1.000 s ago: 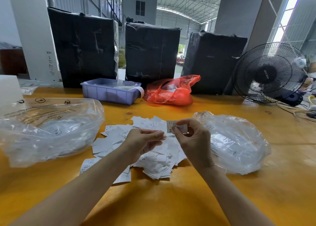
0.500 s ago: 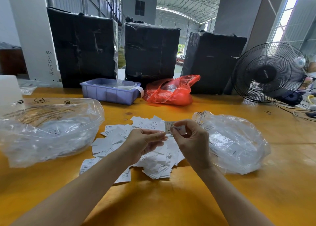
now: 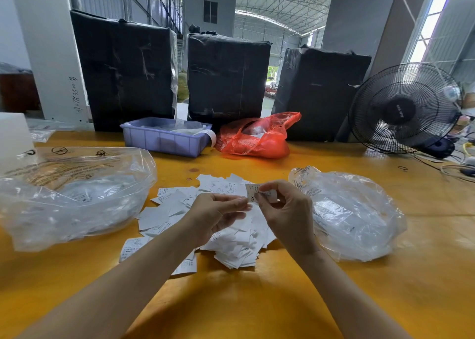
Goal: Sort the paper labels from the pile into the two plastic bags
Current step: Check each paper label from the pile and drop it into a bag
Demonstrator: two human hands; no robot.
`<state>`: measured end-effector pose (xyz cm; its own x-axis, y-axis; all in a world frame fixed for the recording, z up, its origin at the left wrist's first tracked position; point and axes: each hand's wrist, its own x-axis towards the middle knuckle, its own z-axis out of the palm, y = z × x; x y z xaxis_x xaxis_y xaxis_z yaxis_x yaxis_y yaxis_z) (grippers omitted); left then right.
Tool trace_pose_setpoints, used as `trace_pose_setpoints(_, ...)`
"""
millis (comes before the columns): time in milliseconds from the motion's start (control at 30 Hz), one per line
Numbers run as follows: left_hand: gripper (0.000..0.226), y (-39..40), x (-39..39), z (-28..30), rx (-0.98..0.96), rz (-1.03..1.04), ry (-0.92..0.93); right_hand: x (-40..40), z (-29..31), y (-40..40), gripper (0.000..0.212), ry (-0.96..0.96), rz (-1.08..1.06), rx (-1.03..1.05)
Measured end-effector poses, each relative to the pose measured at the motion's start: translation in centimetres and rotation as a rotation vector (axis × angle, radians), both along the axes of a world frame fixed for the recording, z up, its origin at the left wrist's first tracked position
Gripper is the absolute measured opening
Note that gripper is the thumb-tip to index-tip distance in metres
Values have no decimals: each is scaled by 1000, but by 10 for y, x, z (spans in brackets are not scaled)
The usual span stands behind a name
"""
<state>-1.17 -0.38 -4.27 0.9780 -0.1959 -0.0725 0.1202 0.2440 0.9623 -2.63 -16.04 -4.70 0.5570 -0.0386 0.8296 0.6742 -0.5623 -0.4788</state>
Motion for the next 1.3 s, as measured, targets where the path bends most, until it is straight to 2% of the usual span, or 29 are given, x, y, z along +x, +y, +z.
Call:
trace_pose_setpoints(167, 28, 1, 2, -1, 8, -7, -11, 1, -1, 0, 12, -12, 14, -32)
trace_pose_setpoints(300, 36, 2, 2, 0, 12, 21, 4, 1, -1, 0, 12, 24, 37, -66)
trace_pose_setpoints(533, 43, 2, 2, 1, -23, 77, 46, -1, 2, -2, 11, 309, 138, -13)
trace_pose_setpoints(733, 40, 1, 2, -1, -1, 77, 40, -3, 5, -2, 40, 570, 304, 105)
trace_pose_setpoints(800, 40, -1, 1, -1, 1, 68, 39, -1, 4, -3, 38, 601, 290, 90)
trace_pose_setpoints(1067, 36, -2, 1, -2, 4, 86, 33, 2, 2, -3, 10, 610, 288, 1)
trace_pose_setpoints(1133, 28, -1, 3, -3, -16, 96, 41, 3, 2, -4, 4, 560, 241, 86)
trace_pose_setpoints(1233, 11, 0, 4, -3, -20, 89, 52, 5, 6, -9, 7, 480, 197, 260)
trace_pose_setpoints(1300, 10, 1, 4, -4, -16, 93, 66, 4, 7, -9, 10, 451, 210, 310)
